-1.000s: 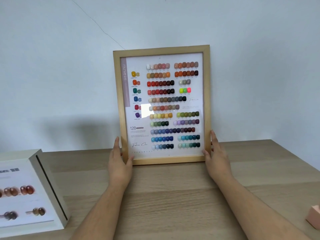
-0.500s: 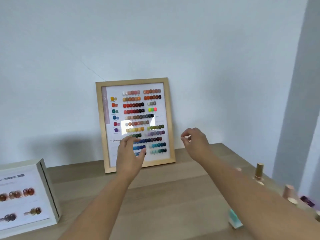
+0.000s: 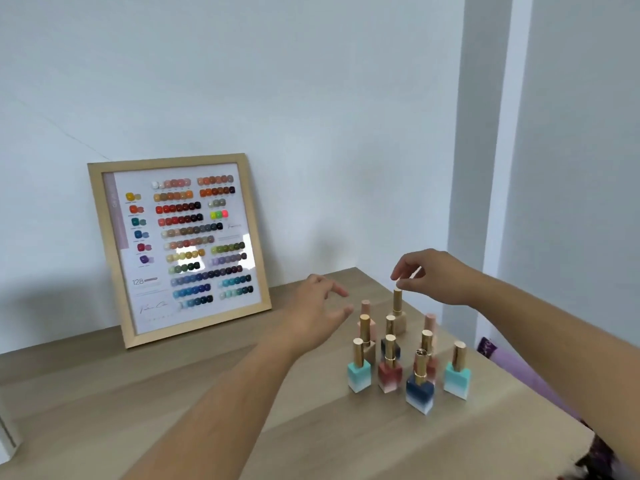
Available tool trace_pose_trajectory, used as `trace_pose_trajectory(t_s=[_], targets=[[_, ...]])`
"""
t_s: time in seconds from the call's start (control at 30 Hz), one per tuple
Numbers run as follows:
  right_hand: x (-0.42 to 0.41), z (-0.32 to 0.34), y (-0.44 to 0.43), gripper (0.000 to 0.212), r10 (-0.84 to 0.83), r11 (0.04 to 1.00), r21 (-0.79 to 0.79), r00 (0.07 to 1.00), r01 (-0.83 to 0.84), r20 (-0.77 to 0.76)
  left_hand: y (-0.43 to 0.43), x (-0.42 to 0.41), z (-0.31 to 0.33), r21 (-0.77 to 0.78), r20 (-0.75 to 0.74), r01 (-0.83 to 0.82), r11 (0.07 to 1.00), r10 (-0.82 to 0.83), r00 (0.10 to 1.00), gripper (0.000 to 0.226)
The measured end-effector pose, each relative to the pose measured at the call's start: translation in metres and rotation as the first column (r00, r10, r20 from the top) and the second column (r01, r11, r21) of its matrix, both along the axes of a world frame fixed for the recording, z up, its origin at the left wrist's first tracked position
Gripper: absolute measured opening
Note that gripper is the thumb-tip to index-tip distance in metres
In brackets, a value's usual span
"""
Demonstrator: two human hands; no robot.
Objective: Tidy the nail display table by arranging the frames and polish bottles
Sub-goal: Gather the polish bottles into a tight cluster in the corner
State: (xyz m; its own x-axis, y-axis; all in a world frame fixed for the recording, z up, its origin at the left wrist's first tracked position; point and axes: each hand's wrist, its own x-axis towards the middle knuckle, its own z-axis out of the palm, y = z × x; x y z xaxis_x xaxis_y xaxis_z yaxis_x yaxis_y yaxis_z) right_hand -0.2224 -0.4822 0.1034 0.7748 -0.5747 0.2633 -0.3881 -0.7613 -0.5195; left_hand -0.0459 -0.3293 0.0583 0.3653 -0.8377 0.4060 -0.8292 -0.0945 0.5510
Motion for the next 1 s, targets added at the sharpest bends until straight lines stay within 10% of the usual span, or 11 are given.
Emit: trace_pose_trajectory(t_s=[0.47, 1.0], targets=[[-0.041, -0.035, 0.049, 0.013, -0.002, 0.996, -0.086, 0.954, -0.025, -0.298, -0.067, -0.036, 0.004, 0.392, 0.309, 0.122, 0.912, -0.255, 0.916, 0.025], [-0.051, 0.067, -0.027, 0.006, 0.165, 0.986, 0.001, 0.976, -0.167, -0.14, -0.076, 0.006, 0.08, 0.194, 0.209, 0.248, 0.949, -0.288, 0.935, 0.008]])
